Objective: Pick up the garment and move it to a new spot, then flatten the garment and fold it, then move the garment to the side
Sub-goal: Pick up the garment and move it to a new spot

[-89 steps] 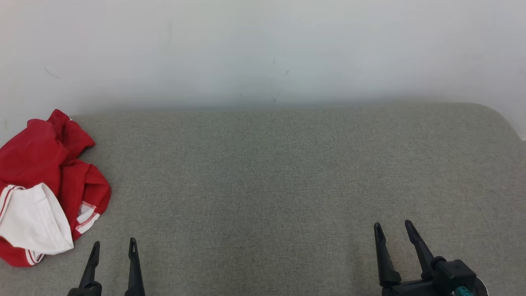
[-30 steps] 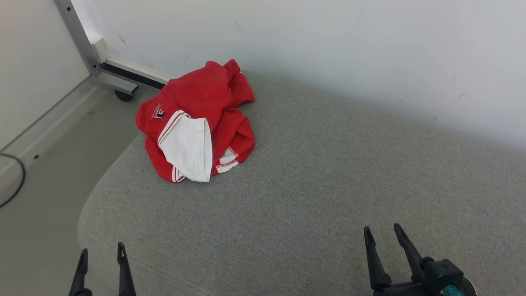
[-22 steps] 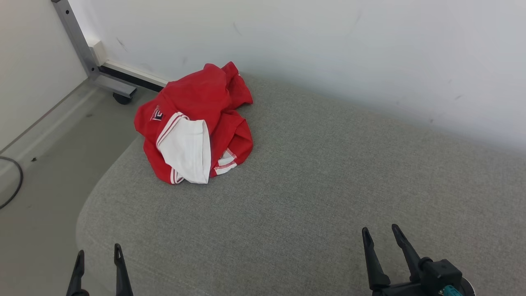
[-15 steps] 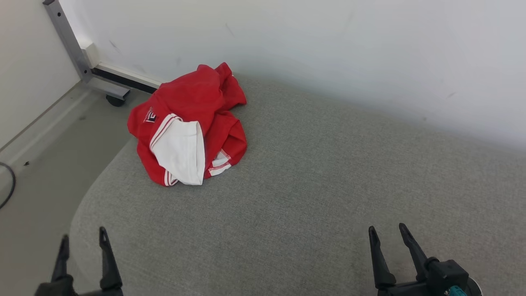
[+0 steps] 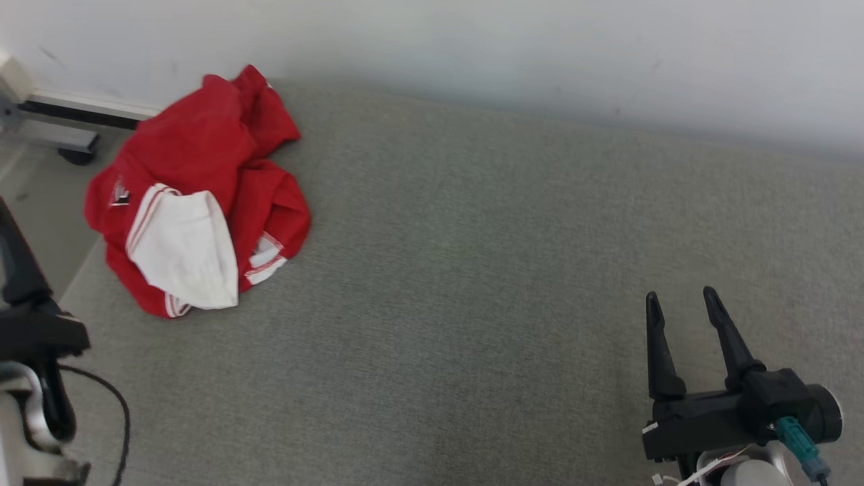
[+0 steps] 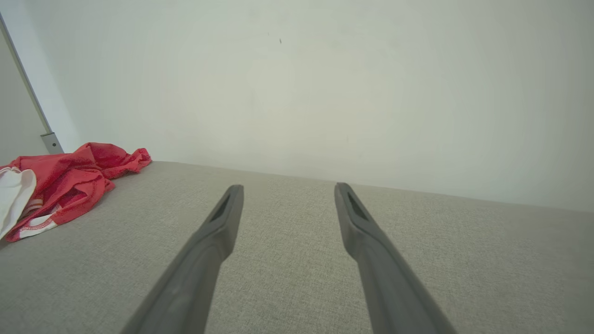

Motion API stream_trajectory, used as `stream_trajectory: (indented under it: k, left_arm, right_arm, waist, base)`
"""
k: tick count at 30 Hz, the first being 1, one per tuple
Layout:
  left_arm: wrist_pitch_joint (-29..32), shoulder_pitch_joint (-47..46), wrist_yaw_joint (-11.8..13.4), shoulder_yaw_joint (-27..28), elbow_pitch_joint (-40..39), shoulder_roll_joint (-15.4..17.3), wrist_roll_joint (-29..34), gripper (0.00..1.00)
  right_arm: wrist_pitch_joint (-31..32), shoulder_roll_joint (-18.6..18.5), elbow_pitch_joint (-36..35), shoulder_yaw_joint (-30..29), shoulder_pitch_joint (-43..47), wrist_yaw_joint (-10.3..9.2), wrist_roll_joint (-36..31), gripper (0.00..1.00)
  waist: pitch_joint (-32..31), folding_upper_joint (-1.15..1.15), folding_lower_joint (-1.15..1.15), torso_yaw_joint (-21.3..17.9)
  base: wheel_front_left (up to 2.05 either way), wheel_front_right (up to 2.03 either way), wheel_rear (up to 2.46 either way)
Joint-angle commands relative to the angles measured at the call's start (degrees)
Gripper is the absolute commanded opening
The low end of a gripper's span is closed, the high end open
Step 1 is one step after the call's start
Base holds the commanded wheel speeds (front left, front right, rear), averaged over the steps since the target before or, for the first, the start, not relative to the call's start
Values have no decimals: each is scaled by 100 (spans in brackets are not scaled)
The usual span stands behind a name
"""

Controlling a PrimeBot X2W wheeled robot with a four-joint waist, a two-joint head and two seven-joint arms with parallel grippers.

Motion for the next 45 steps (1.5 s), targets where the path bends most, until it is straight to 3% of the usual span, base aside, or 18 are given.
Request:
stream_trajectory:
  k: [1, 12, 17, 20, 30, 31, 32, 33, 36, 45]
  left_arm:
    - [-17, -272, -43, 47, 124, 112, -36, 100]
    - [347, -2077, -332, 138, 1896, 1157, -316, 100]
    - [761, -2512, -362, 99, 2828, 1479, -396, 100]
    - [1049, -2618, -252, 61, 3391, 1687, -307, 100]
    - [2148, -2850, -169, -34, 4686, 1886, -392, 100]
    - [2199, -2881, -164, -44, 4759, 1880, -398, 96]
    - [2178, -2912, -153, -55, 4794, 1883, -401, 36]
    - [2145, -2933, -146, -66, 4830, 1879, -402, 0]
    - [1741, -2945, -93, -82, 4804, 1880, -371, 0]
    - [369, -3466, -334, -153, 4214, 2010, -432, 0]
  right_arm:
    - [-2, -2, -75, -31, -129, -12, -45, 100]
    - [-3, -1, -532, -146, -392, -12, -43, 100]
    - [-3, 1, -657, -173, -421, -12, -45, 100]
    - [-3, 1, -683, -173, -420, -12, -44, 100]
    - [-3, 1, -672, -151, -400, -12, -55, 100]
    - [-3, 1, -669, -148, -397, -12, -62, 100]
    - [-3, 1, -661, -146, -400, -12, -67, 100]
    - [-3, 0, -653, -143, -400, -12, -67, 100]
    - [-2, 0, -613, -132, -383, -12, -52, 100]
    - [-3, 0, -412, -54, -275, -12, 177, 100]
  waist:
    - [1029, 0, 0, -980]
    - [1908, 0, 0, -1589]
    - [2024, 0, 0, -1693]
    - [2043, 0, 0, -1724]
    - [1989, 0, 0, -1746]
    - [1981, 0, 0, -1737]
    - [1973, 0, 0, -1728]
    - [1960, 0, 0, -1717]
    - [1882, 0, 0, -1676]
    - [1313, 0, 0, -1515]
  base:
    - [0, 0, 0]
    - [0, 0, 0]
    - [0, 0, 0]
    - [0, 0, 0]
    - [0, 0, 0]
    - [0, 0, 0]
    - [0, 0, 0]
    - [0, 0, 0]
    - [0, 0, 0]
    - [0, 0, 0]
